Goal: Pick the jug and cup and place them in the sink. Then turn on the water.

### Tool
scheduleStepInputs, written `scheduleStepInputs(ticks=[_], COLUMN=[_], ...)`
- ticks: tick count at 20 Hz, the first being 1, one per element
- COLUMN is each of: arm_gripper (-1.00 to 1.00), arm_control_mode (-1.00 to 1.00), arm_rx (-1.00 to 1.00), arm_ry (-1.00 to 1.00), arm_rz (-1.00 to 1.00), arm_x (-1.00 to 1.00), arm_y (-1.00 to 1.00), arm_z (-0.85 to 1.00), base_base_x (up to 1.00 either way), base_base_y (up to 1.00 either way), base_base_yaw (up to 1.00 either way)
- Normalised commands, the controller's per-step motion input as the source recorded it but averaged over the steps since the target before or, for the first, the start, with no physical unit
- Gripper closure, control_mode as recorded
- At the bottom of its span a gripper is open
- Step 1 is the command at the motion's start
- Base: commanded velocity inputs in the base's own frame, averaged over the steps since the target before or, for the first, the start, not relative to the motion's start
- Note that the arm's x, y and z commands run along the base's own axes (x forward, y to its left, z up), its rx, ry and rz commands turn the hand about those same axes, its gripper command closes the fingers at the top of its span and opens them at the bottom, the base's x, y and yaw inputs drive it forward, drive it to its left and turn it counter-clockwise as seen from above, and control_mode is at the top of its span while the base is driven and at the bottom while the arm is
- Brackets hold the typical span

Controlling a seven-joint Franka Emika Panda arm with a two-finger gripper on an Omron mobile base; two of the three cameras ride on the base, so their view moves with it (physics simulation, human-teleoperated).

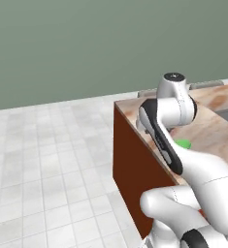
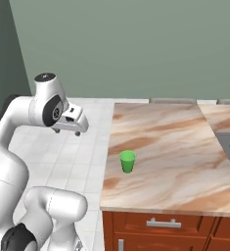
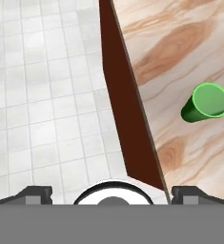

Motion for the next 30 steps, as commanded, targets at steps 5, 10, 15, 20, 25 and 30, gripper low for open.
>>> scheduleStepInputs(ticks=[5, 10, 15, 20, 25, 30], arm_gripper=[-1.0, -1.0, -1.0, -1.0, -1.0, -1.0], arm_control_mode=[-1.0, -1.0, -1.0, -1.0, -1.0, -1.0], arm_rx=[0.0, 0.0, 0.01, 0.01, 0.0, 0.0], arm_ry=[0.01, 0.0, 0.0, 0.0, 0.0, 0.0], arm_rz=[-0.01, 0.0, 0.0, 0.0, 0.0, 0.0], arm_x=[0.02, 0.0, 0.0, 0.08, 0.21, 0.06], arm_y=[-0.36, -0.67, -0.68, -0.71, -0.7, -0.37], arm_z=[0.0, 0.0, 0.0, -0.02, -0.2, -0.06], base_base_x=[0.0, 0.0, 0.0, 0.0, 0.0, 0.0], base_base_y=[0.0, 0.0, 0.0, 0.0, 0.0, 0.0], base_base_yaw=[0.0, 0.0, 0.0, 0.0, 0.0, 0.0])
